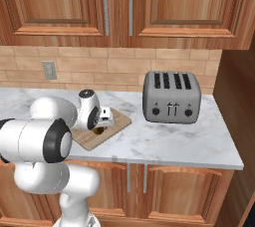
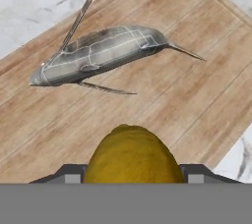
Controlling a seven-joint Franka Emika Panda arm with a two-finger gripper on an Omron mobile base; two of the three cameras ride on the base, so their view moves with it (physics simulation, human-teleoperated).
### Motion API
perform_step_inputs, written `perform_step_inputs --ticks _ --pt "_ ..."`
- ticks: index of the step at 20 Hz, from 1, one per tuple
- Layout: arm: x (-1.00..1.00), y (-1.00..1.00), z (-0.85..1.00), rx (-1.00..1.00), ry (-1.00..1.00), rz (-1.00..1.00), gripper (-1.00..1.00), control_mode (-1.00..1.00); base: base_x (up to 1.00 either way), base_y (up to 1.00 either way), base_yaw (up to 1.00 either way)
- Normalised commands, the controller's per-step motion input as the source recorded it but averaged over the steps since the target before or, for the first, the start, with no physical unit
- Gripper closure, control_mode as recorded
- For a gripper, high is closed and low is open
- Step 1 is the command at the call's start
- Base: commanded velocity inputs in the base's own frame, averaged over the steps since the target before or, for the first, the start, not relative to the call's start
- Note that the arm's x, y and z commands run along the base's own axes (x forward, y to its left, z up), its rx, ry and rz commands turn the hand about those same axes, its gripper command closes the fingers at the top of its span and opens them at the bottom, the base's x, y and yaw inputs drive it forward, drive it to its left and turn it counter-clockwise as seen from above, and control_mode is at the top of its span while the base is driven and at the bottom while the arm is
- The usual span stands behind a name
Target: Retrieve a lemon from the fridge and place it on the cutting board with the fish.
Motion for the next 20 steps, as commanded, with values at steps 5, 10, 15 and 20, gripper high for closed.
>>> perform_step_inputs --ticks 5,10,15,20 --pt "0.00 0.00 0.01 0.00 0.00 0.00 -1.00 -1.00 0.00 0.00 0.00" --pt "0.00 0.02 0.20 -0.04 0.00 0.00 -1.00 -1.00 0.00 0.00 0.00" --pt "0.00 0.08 0.45 -0.14 0.00 0.00 -1.00 -1.00 0.00 0.00 0.00" --pt "-0.16 0.00 0.36 -0.09 0.00 -0.05 -1.00 -1.00 0.00 0.00 0.00"
